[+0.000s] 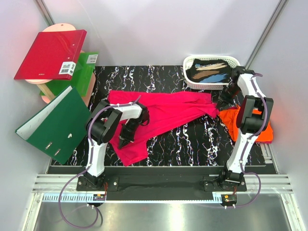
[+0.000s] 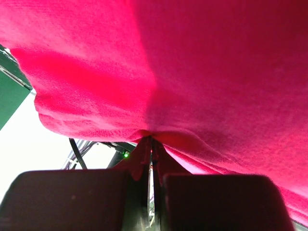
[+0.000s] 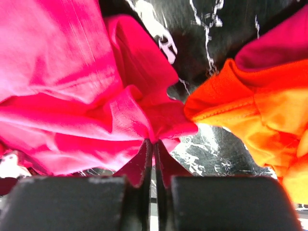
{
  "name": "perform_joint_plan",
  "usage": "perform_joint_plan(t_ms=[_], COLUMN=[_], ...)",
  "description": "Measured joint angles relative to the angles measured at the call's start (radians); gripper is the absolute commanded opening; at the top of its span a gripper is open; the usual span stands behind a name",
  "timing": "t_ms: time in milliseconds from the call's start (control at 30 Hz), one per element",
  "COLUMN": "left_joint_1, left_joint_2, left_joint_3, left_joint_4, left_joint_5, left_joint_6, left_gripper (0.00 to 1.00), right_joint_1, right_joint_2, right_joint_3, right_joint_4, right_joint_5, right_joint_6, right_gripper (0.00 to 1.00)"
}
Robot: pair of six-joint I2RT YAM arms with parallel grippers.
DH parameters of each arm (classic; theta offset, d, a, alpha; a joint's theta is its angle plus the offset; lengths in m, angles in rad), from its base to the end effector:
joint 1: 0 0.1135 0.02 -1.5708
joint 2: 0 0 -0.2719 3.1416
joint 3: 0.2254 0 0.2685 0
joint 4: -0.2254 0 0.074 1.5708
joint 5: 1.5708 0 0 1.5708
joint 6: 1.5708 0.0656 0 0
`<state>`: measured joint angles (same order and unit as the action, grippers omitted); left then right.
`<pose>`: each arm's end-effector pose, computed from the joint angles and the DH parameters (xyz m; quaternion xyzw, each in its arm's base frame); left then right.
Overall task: Fold and stack the t-shirts
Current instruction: Fold the flattened tshirt in 1/3 of the way
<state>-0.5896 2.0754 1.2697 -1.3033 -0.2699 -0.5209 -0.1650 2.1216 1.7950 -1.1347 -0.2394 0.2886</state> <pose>0.2638 -0.1554 0.0865 -0.0686 -0.9535 -0.2491 0.1555 0.4410 -0.0577 0.1812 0.2166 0.9674 0.1224 0.0469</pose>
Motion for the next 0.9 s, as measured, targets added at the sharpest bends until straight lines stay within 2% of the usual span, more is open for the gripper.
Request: perform_joint_plan(t_ms=[33,67,100,167,233,267,467,700,900], left_joint_1=[0.000,0.000,0.000,0.001,0.002,0.002,0.002,0.002,0.002], left_joint_2=[0.000,0.000,0.000,0.002,0.002,0.002,0.003,0.008,0.015], left_joint_3=[0.000,0.000,-0.001,-0.005,-0.008,-0.009,-0.009,-0.005,0.001], left_joint_4=[0.000,0.000,-0.001,-0.006,-0.008,-0.008,-0.010,-0.016,-0.023], left_joint_5=[-0.001,-0.002,-0.008,-0.030,-0.042,-0.047,-0.053,-0.066,-0.076], left_joint_6=[0.000,0.000,0.000,-0.002,-0.002,-0.002,-0.001,0.000,0.000], left_gripper=[0.00,0.00,0.00,0.00,0.00,0.00,0.00,0.00,0.00], right_joint_1=[-0.001,-0.002,-0.002,-0.006,-0.014,-0.018,-0.027,-0.027,-0.027], right_joint_2=[0.009,0.020,0.037,0.058,0.065,0.064,-0.037,-0.232,-0.235], right_joint_3=[0.016,0.029,0.050,0.068,0.067,0.067,-0.014,-0.228,-0.376], right_joint_4=[-0.004,-0.006,-0.003,0.020,0.034,0.040,0.088,0.122,0.122], right_joint_5=[0.000,0.001,0.014,0.046,0.080,0.097,0.118,0.010,-0.038], right_joint_6=[0.001,0.002,-0.001,-0.002,-0.005,-0.008,-0.008,-0.007,-0.008], right_gripper=[0.18,0.33,0.40,0.61,0.69,0.78,0.78,0.74,0.73])
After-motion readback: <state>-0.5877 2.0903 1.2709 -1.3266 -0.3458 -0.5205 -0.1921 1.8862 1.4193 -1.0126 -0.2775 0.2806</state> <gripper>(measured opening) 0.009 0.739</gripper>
